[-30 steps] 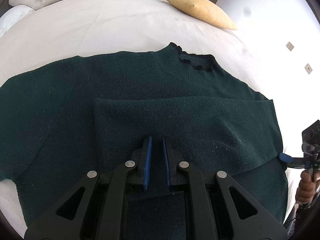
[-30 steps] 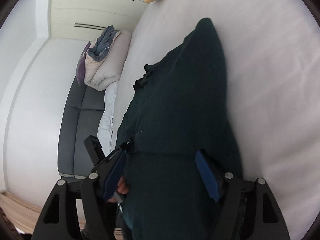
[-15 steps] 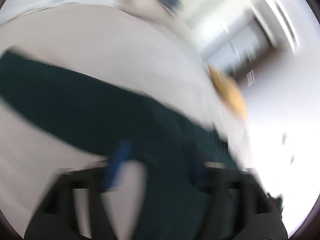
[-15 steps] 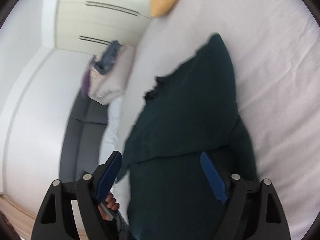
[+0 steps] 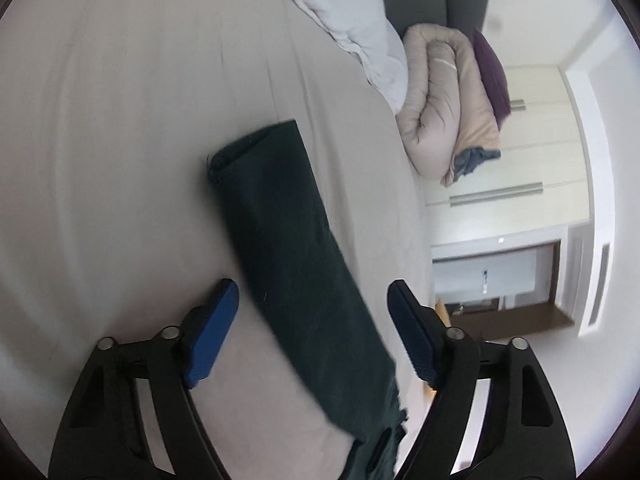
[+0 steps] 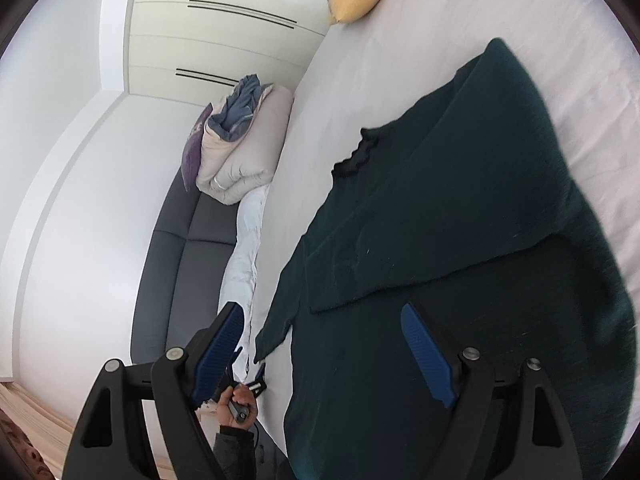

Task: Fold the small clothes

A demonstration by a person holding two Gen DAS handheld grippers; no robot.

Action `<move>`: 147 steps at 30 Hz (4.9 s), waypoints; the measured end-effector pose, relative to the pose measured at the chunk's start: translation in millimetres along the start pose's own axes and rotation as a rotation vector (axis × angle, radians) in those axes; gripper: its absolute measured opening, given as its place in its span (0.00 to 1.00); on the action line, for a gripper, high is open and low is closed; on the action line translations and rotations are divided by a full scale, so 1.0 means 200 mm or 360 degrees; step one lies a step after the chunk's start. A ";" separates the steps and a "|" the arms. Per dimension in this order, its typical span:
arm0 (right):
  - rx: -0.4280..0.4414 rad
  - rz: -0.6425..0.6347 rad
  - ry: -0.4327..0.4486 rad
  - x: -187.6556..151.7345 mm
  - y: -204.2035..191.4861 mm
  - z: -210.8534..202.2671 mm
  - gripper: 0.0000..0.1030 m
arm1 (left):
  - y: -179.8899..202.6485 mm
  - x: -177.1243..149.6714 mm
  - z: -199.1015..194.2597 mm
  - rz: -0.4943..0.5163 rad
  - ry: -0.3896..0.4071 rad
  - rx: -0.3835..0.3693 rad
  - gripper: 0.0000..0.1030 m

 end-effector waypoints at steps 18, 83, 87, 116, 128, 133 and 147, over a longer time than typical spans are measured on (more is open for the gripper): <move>0.0020 0.0007 0.0033 -0.05 0.03 -0.07 0.81 | -0.21 0.27 0.29 -0.0264 0.0050 0.0112 0.08; -0.0136 -0.0382 -0.0531 -0.11 -0.19 0.93 0.09 | 0.77 -2.35 0.13 0.2532 -0.0406 -0.0154 0.15; -0.0169 -0.0414 -0.0426 0.02 -0.16 0.83 0.09 | 0.85 -2.28 0.07 0.2403 -0.0429 -0.0236 0.18; -0.0575 -0.0379 -0.0297 0.47 0.34 0.45 0.08 | 0.88 -1.41 0.59 0.1871 -0.0583 0.0069 0.18; -0.0648 -0.0349 -0.0312 0.45 0.43 0.42 0.09 | 0.80 -1.54 0.74 0.1947 -0.0630 0.0180 0.18; -0.0679 -0.0340 -0.0302 0.46 0.45 0.40 0.08 | 0.71 -1.54 0.80 0.1945 -0.0699 0.0295 0.18; -0.0762 -0.0375 -0.0221 0.52 0.46 0.42 0.08 | 0.80 -1.53 0.82 0.1881 -0.0638 0.0245 0.18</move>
Point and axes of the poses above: each gripper's, at about its wrist camera, not at the fingertips, and z roughly the way its jaws point, y to its right, x to its top, the point moved 10 cm from there along z, roughly the way its jaws point, and after that the axes turned 7 degrees about y, right-handed, at the moved point
